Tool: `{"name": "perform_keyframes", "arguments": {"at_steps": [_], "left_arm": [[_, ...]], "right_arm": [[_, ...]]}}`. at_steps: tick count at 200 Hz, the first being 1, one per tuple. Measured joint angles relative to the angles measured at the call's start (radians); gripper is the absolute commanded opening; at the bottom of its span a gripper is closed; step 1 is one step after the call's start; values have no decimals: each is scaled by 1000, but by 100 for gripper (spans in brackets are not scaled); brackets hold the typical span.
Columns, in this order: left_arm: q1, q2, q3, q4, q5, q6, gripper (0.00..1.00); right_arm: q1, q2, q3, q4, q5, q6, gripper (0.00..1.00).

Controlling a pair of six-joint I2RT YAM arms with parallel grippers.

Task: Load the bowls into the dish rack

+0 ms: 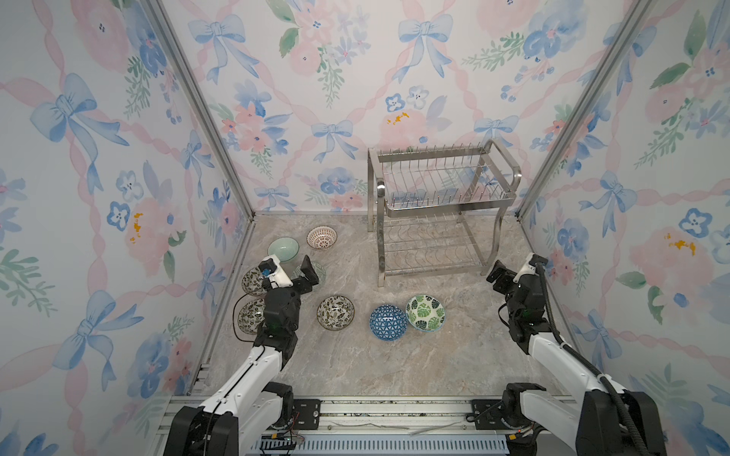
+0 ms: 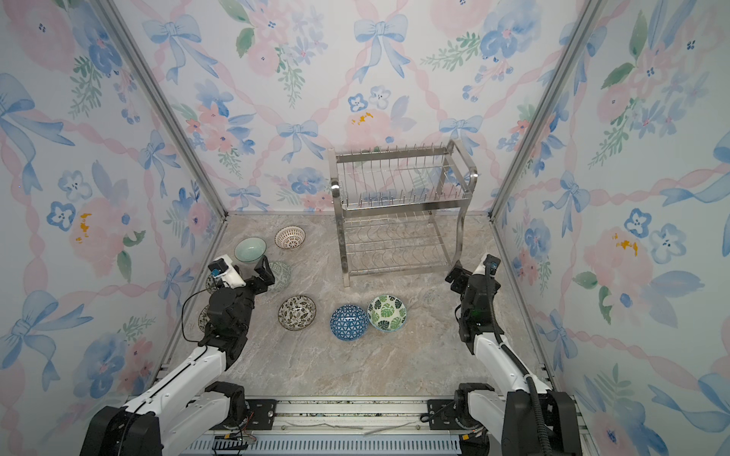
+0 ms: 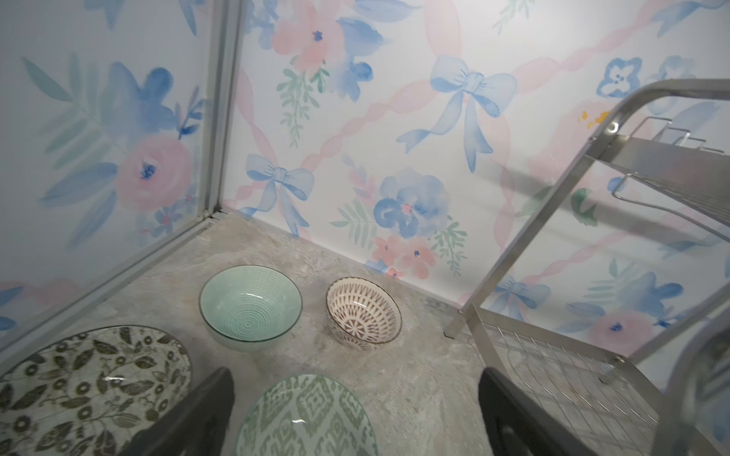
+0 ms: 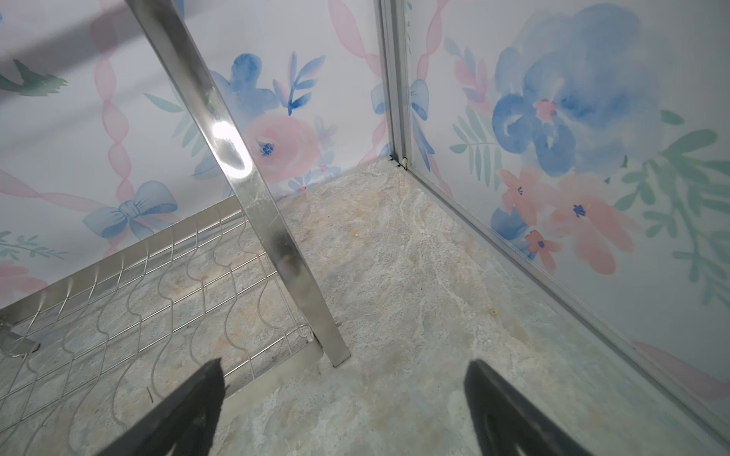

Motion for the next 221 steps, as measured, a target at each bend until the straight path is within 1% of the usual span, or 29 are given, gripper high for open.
{"name": "perform_keyframes", "arguments": {"at_steps": [29, 57, 73, 82, 88, 104, 125, 156, 175, 188, 210, 221], "left_arm": [[-152, 123, 137, -84, 76, -19, 98], [-303, 285, 274, -121, 77, -21, 98], [-363, 366, 343, -146, 75, -21, 98], [-385, 399, 371, -158, 75, -21, 98], [-394, 417, 387, -164, 75, -21, 98], [-408, 452, 427, -174, 76, -22, 98], [-416, 473, 455, -176, 75, -21, 98], [-418, 491, 472, -184, 75, -22, 98], [-418, 498, 476, -198, 75, -22, 98], [-418, 498, 478, -209, 74, -22, 98], [-418, 503, 494, -222, 75, -21, 98], [-418, 509, 508, -228, 75, -21, 98]], "right_arm": [[-12, 43, 147, -107, -27, 5, 96], [-24, 161, 270, -121, -60, -2, 97], [-27, 246, 319, -120, -75, -7, 97], [-27, 291, 343, -121, -82, -11, 98], [-27, 316, 356, -119, -85, -13, 100], [-28, 364, 370, -108, -89, -20, 95], [-32, 415, 390, -97, -88, -32, 87], [-33, 496, 441, -59, -87, -51, 82], [-33, 528, 456, -37, -85, -69, 70], [-33, 549, 467, -28, -87, -80, 60], [-33, 570, 470, -6, -100, -78, 56], [-32, 572, 470, 0, -104, -78, 52]]}}
